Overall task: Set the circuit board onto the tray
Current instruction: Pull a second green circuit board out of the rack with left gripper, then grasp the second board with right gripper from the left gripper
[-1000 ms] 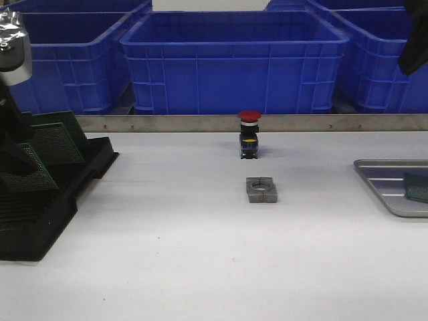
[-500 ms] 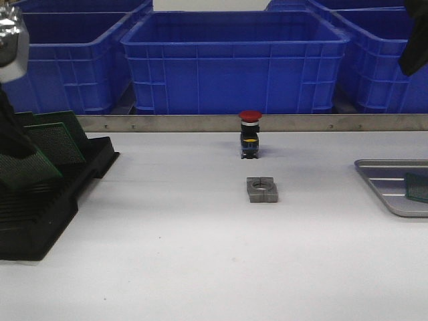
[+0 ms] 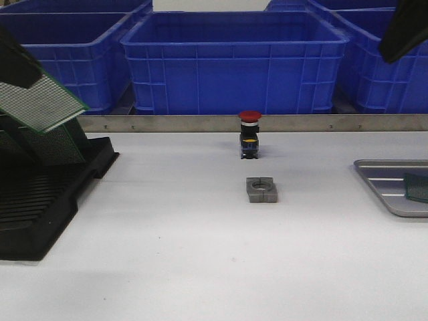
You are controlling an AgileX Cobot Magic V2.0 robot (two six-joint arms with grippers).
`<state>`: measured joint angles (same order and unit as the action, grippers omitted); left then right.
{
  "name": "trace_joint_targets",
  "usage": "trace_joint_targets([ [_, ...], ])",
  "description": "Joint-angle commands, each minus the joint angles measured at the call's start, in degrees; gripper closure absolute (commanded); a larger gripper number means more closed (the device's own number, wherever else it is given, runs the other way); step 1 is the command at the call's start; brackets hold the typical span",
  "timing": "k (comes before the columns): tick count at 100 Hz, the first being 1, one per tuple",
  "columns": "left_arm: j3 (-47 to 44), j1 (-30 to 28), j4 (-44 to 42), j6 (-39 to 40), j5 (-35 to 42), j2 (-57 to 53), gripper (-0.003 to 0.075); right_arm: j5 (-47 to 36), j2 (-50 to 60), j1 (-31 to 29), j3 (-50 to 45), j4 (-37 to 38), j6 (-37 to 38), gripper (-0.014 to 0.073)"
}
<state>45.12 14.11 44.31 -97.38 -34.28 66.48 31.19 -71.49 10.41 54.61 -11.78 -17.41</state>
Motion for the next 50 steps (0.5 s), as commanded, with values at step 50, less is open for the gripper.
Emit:
trace_joint_targets([
  [50, 1.78, 7.01, 19.5, 0.68, -8.34, -0.13, 0.074, 5.12, 1.13, 24.65, 1.63, -15.35, -30.09, 0.0069],
])
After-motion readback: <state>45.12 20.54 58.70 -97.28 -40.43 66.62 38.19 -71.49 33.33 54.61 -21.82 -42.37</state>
